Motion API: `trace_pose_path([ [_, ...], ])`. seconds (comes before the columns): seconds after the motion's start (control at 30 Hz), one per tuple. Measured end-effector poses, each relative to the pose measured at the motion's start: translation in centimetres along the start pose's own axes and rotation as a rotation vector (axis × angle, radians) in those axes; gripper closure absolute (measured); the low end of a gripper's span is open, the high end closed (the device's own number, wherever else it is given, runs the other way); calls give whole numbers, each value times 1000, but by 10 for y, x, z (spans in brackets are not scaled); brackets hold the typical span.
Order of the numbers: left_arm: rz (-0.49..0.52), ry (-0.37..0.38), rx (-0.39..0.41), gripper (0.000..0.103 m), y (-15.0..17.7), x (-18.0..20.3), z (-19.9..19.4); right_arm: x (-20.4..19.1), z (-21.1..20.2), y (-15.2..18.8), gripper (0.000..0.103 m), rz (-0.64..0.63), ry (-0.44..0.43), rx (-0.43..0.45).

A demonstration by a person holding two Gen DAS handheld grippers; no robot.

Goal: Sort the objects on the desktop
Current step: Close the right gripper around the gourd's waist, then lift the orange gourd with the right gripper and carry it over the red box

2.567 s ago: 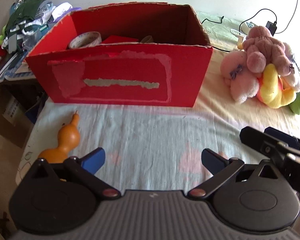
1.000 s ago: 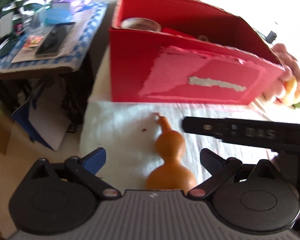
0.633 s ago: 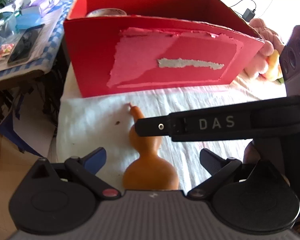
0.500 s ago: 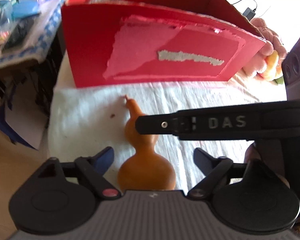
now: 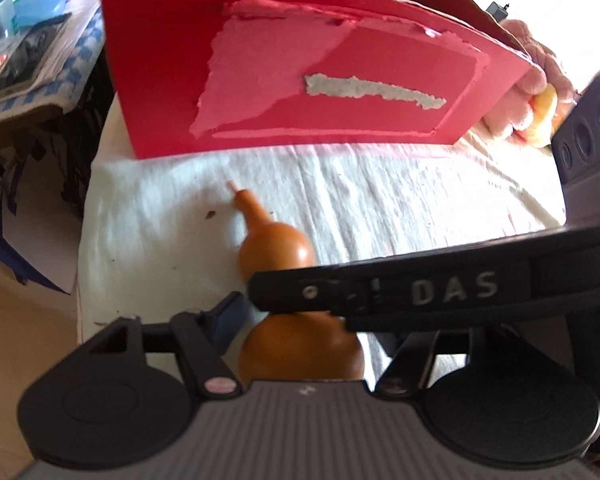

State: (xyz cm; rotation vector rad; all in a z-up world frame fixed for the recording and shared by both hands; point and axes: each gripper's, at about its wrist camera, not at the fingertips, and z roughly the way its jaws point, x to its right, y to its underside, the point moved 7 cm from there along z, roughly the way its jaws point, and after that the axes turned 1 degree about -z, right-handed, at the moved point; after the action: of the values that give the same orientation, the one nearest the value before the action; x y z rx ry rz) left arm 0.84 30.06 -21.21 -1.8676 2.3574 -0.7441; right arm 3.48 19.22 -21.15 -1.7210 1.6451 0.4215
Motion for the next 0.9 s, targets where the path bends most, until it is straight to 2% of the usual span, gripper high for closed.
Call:
trace_pose_path([
  [0.1,20,-27,5,43,1,2,0,-3,-1,-1,63,-20,17,6],
  [0.33,55,-24,0,47,5,11,1,9,-8,6,64,26,6,24],
  [0.9,141,32,-22,47,7,72,19,47,-48,17,64,89,38,98],
])
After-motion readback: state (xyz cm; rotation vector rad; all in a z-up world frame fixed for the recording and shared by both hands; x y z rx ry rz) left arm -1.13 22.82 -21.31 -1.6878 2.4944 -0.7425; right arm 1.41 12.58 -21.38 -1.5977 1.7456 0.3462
